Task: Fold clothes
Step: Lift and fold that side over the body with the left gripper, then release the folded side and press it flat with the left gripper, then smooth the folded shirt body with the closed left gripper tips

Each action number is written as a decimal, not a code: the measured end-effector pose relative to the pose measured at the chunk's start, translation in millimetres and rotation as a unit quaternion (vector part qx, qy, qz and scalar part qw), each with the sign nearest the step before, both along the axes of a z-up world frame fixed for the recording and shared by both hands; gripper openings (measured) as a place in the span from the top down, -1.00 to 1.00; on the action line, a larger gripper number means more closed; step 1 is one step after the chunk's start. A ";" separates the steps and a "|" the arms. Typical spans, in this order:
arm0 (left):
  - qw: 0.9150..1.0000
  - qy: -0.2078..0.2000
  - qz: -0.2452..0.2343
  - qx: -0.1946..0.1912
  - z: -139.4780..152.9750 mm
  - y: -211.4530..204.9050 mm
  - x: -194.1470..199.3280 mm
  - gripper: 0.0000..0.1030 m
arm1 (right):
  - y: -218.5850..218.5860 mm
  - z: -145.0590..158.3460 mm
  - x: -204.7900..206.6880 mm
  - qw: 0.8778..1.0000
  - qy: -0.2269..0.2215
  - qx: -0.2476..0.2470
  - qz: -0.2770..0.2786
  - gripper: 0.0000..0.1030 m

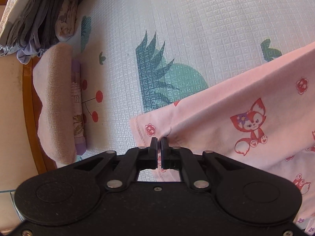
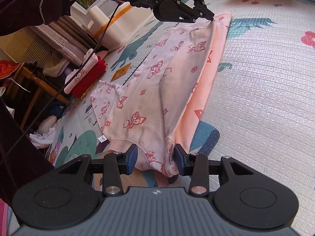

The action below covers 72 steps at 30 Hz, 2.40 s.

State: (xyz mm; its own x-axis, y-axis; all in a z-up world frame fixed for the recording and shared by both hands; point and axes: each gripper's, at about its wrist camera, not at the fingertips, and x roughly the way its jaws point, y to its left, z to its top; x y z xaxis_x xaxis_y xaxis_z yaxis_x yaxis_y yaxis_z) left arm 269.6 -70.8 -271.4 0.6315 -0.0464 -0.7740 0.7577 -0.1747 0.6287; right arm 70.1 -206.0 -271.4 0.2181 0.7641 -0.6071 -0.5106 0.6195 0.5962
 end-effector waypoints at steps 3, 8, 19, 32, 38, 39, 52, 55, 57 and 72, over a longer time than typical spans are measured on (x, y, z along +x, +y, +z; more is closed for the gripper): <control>0.996 -0.014 0.072 -0.052 14.6 6.1 19.0 0.82 | -4.2 1.0 0.5 1.000 0.005 0.003 -0.009 0.17; 0.943 0.079 0.277 -0.169 39.1 55.0 50.6 0.82 | -12.9 14.2 -2.0 0.999 -0.035 -0.012 -0.025 0.11; 0.669 0.297 0.533 -0.424 24.6 152.4 69.9 0.82 | 40.0 25.3 0.9 0.986 -0.136 -0.074 0.059 0.11; 0.679 0.303 0.493 -0.452 22.6 145.8 63.4 0.93 | 47.7 11.3 -11.0 0.983 -0.124 -0.114 0.074 0.10; 0.711 0.261 0.439 -0.484 61.6 138.1 48.6 0.95 | 51.5 12.0 -14.0 0.980 -0.133 -0.124 0.082 0.09; 0.717 0.259 0.433 -0.481 61.4 134.7 47.9 0.95 | 51.9 12.1 -13.7 0.980 -0.133 -0.125 0.082 0.09; 0.737 0.251 0.397 -0.485 58.9 130.9 44.0 0.95 | 55.8 13.4 -17.2 0.975 -0.146 -0.140 0.094 0.07; 0.738 0.245 0.397 -0.488 55.6 135.4 45.6 0.95 | 57.1 13.0 -17.5 0.974 -0.148 -0.140 0.096 0.05; 0.760 0.232 0.408 -0.450 38.5 129.0 50.1 0.94 | 57.9 12.7 -17.6 0.974 -0.149 -0.139 0.097 0.00; 0.774 0.212 0.420 -0.424 29.7 124.1 56.4 0.65 | 61.7 16.1 -22.6 0.970 -0.160 -0.152 0.099 -0.02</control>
State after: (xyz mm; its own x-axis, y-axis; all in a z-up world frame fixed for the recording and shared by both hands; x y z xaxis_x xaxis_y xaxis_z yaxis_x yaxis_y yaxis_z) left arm 326.1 53.3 -241.7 0.4123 -0.3627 -0.8357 0.5503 0.8302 -0.0888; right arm 47.4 -144.3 -255.4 0.3001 0.6064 -0.7364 -0.7661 0.6131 0.1927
